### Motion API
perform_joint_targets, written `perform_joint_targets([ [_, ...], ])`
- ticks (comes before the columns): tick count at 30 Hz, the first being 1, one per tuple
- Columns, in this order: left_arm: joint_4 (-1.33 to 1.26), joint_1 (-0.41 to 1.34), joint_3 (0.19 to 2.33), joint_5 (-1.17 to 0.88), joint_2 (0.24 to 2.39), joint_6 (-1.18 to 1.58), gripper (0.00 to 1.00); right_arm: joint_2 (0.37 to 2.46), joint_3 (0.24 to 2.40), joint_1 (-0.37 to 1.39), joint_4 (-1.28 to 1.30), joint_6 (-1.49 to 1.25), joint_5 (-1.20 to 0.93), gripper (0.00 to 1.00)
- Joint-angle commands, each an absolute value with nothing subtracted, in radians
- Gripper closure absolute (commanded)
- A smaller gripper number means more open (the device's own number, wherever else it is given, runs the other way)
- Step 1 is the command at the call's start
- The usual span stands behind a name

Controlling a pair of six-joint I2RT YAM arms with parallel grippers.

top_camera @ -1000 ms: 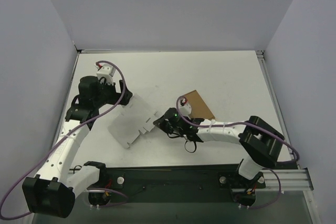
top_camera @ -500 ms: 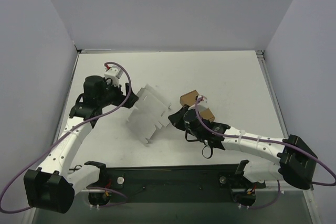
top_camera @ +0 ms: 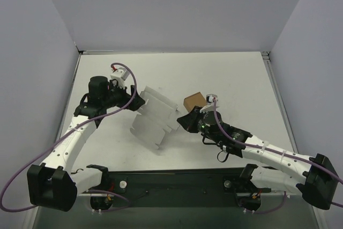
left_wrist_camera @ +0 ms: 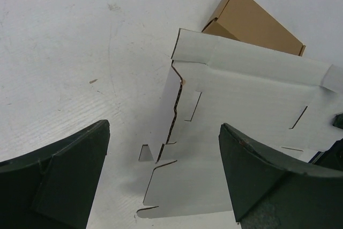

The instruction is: Fold the paper box

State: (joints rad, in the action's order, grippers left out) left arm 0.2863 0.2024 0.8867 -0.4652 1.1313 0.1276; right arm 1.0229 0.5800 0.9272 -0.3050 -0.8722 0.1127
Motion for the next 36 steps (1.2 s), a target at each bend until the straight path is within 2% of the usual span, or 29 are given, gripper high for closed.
perform_joint_targets([
  [1, 0.238, 0.207, 0.897, -0.506, 1.135, 0.135, 0.1, 0.985, 0.574, 0.908, -0.339, -0.821, 0.022, 1.0],
  [5, 0.247, 0.212, 0.905, -0.52, 1.155, 0.133, 0.21, 0.97, 0.572, 0.902, -0.319, -0.804, 0.008, 1.0],
  [9, 0.252, 0.216, 0.91, -0.532, 1.164, 0.13, 0.39, 0.953, 0.568, 0.893, -0.305, -0.804, -0.021, 1.0],
  [10, 0.253, 0.219, 0.911, -0.54, 1.169, 0.13, 0.47, 0.953, 0.568, 0.888, -0.305, -0.805, -0.025, 1.0],
  [12, 0.252, 0.224, 0.913, -0.546, 1.173, 0.13, 0.5, 0.945, 0.564, 0.882, -0.305, -0.807, -0.029, 1.0],
  [15, 0.267, 0.235, 0.922, -0.551, 1.186, 0.123, 0.71, 0.94, 0.564, 0.868, -0.299, -0.801, -0.044, 1.0],
  [16, 0.273, 0.236, 0.925, -0.551, 1.187, 0.12, 0.85, 0.939, 0.563, 0.864, -0.288, -0.799, -0.044, 1.0],
  [18, 0.273, 0.239, 0.925, -0.555, 1.183, 0.117, 0.95, 0.931, 0.56, 0.836, -0.258, -0.79, -0.044, 1.0],
  [20, 0.265, 0.241, 0.922, -0.583, 1.17, 0.114, 1.0, 0.914, 0.551, 0.792, -0.238, -0.787, -0.057, 1.0],
  [27, 0.158, 0.271, 0.887, -0.822, 1.141, 0.14, 1.0, 0.881, 0.543, 0.658, -0.118, -0.701, -0.083, 1.0],
  [31, 0.144, 0.314, 0.885, -0.865, 1.152, 0.141, 1.0, 0.873, 0.551, 0.611, -0.072, -0.67, -0.078, 1.0],
  [32, 0.144, 0.322, 0.885, -0.855, 1.151, 0.141, 1.0, 0.873, 0.555, 0.601, -0.06, -0.667, -0.083, 0.97],
  [33, 0.165, 0.33, 0.887, -0.826, 1.152, 0.138, 1.0, 0.868, 0.561, 0.591, -0.037, -0.666, -0.087, 0.88],
  [35, 0.196, 0.334, 0.897, -0.688, 1.154, 0.123, 1.0, 0.847, 0.586, 0.588, -0.005, -0.666, -0.077, 0.78],
  [36, 0.225, 0.334, 0.899, -0.634, 1.152, 0.12, 1.0, 0.838, 0.598, 0.588, 0.052, -0.672, -0.055, 0.63],
])
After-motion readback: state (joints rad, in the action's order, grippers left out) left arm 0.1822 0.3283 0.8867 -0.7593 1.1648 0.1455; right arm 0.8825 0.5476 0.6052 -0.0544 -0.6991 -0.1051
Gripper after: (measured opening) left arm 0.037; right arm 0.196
